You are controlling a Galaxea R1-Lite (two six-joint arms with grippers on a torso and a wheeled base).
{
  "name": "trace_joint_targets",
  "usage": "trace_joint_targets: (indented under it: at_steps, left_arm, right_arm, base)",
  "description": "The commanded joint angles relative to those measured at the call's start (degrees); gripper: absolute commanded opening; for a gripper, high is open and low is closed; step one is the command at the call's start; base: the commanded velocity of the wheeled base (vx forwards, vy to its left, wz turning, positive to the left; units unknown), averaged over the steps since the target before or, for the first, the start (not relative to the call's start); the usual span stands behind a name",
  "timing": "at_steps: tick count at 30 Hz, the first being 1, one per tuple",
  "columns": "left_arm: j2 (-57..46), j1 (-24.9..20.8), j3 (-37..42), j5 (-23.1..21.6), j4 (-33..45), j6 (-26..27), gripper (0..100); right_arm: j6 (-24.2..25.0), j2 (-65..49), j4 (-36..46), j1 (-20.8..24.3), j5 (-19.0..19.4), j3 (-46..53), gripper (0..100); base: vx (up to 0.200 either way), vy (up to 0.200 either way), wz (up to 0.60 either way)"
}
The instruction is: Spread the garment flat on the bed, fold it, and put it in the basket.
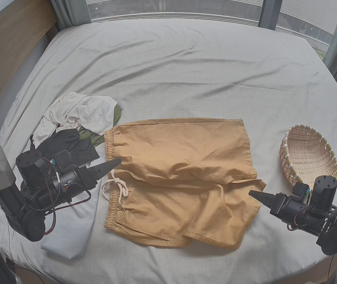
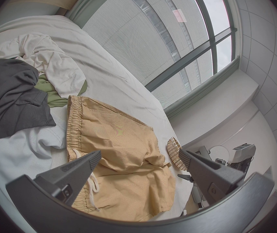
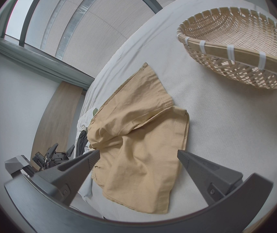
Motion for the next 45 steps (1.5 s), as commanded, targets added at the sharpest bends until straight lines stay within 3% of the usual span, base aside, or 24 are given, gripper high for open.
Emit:
trace_joint_targets:
  at_steps: [1,14,20,29,39,40,45]
  left_arm:
    - [0.3,0.0,0.0,0.0,0.0,0.0,100]
    - [1.7,0.1,-0.1,0.0,-0.1,0.0,100]
    - [1.9,0.1,-0.1,0.0,-0.1,0.0,100]
    - [3.1,0.1,-0.2,0.0,-0.1,1.5,100]
    - [3.1,0.1,-0.4,0.0,-0.1,1.5,100]
    - [3.1,0.1,-0.5,0.0,-0.1,1.5,100]
    - [2.9,0.1,-0.5,0.1,-0.1,1.5,100]
  right_arm:
    - [-1.2,0.8,0.0,0.3,0.2,2.6,100]
    - [-2.4,13.8,0.6,10.6,-0.9,2.6,100]
    - [-2.4,19.2,0.5,12.1,-3.4,2.6,100]
    - [-2.3,20.8,0.6,15.1,-3.5,2.6,100]
    - [-2.1,21.7,-0.1,15.3,-5.5,2.6,100]
    - [-2.1,21.8,-0.1,15.3,-5.5,2.6,0]
    - [-2.1,21.8,-0.2,15.1,-5.5,2.0,0]
  base:
    - [0.000,0.000,0.00]
    - [0.000,0.000,0.00]
    - [0.000,0.000,0.00]
    - [0.000,0.000,0.00]
    - [0.000,0.000,0.00]
    - [0.000,0.000,0.00]
    - [0.000,0.000,0.00]
